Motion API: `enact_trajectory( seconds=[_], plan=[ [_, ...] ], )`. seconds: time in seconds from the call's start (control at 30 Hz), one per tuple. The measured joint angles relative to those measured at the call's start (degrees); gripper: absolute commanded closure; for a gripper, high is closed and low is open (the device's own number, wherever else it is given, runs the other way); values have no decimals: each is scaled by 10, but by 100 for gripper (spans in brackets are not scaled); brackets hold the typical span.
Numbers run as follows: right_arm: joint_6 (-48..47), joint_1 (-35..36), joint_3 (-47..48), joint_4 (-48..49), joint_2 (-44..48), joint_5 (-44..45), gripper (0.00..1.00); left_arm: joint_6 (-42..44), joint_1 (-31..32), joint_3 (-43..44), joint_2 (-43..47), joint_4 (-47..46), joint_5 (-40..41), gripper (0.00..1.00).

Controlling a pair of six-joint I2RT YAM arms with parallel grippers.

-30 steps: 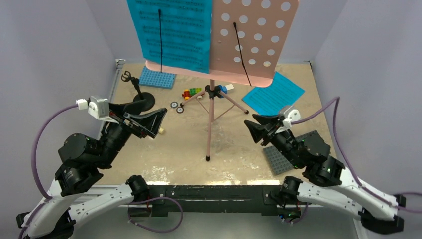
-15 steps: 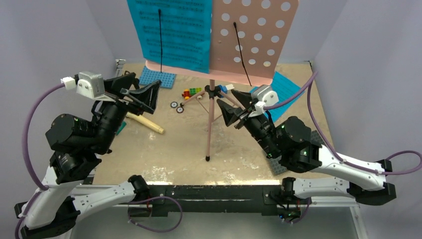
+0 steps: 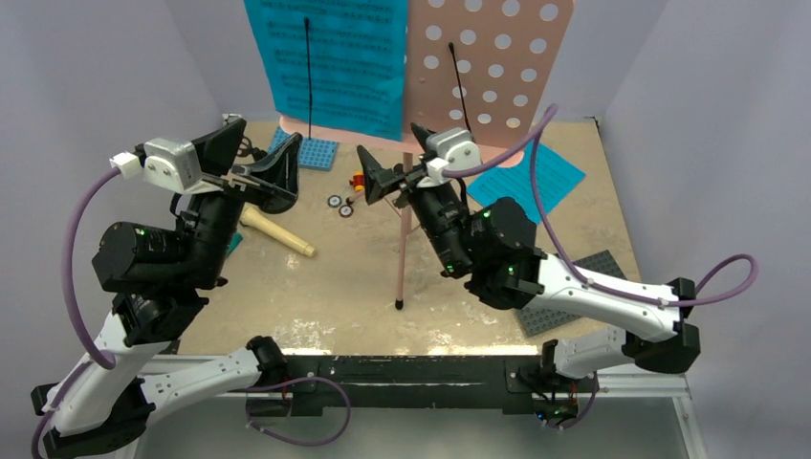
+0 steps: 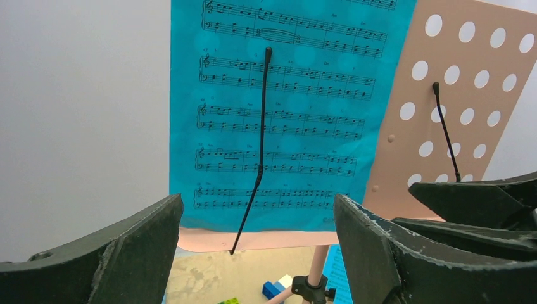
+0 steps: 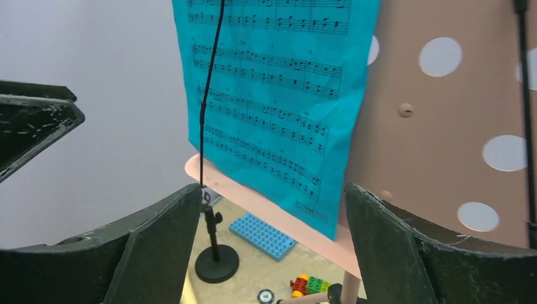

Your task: Pack up the instrument practice props

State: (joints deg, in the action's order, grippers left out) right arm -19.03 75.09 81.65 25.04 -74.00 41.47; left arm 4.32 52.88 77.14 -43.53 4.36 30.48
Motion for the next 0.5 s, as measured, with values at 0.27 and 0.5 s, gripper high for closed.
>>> enact_trajectory(
  seconds=[0.27, 0.5],
  plan=[
    [33, -40, 76, -48, -66, 30, 15, 19, 0, 0, -10, -4, 0, 8],
    [127, -92, 103, -136, -57, 17, 19, 24, 0, 4, -11, -3, -2, 8]
  ],
)
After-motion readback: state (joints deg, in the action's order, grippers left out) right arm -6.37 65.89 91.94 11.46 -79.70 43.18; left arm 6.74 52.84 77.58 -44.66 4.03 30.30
